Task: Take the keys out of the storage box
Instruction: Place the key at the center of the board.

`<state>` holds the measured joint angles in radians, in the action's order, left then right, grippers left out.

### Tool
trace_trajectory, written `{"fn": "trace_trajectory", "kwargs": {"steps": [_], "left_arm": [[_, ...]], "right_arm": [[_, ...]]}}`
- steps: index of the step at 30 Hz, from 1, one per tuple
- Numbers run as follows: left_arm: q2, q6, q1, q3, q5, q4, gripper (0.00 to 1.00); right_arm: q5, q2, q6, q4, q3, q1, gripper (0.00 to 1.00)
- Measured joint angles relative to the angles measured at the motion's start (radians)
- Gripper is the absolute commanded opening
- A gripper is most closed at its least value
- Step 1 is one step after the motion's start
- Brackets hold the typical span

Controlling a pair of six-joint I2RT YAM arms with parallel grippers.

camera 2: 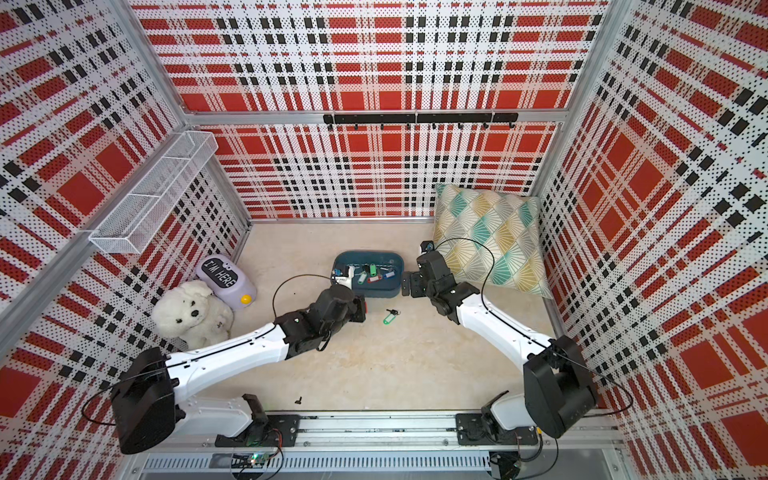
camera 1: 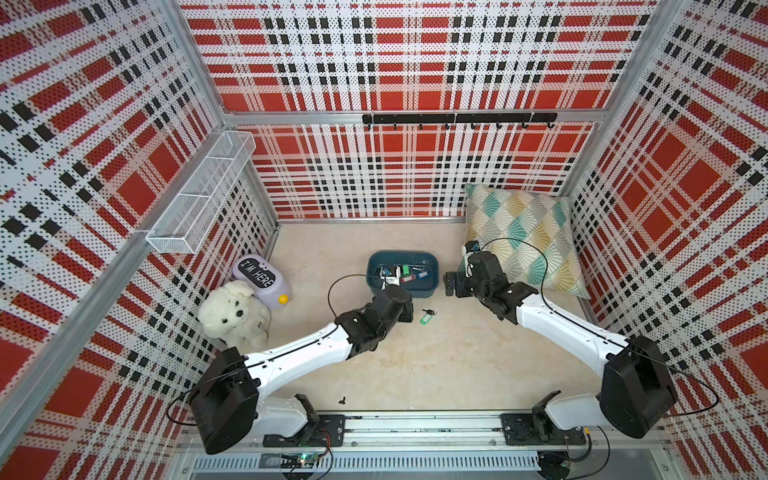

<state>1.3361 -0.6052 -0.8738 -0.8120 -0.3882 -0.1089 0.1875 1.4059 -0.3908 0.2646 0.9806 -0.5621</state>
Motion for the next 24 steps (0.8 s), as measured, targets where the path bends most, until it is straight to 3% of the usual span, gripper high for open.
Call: {"fn": "trace_trajectory", "kwargs": {"steps": [7,14,22,24], "left_arm": [[0.134,-0.039,0.012,0.019,0.024,0.051,0.0],[0.298,-0.039,0.082,0.018,0.099,0.121,0.0],[0.368,-0.038,0.101,0.009,0.138,0.132,0.0],[0.369,-0.037,0.105,0.007,0.142,0.139,0.13]], "right_arm": [[0.026,-0.023,-0.021,0.015,-0.029,-0.038,1.0],[0.054,-0.045,-0.029,0.028,-0.063,-0.039,1.0],[0.081,-0.043,-0.029,0.034,-0.062,-0.039,1.0],[0.082,-0.04,-0.029,0.035,-0.062,-0.039,1.0]]}}
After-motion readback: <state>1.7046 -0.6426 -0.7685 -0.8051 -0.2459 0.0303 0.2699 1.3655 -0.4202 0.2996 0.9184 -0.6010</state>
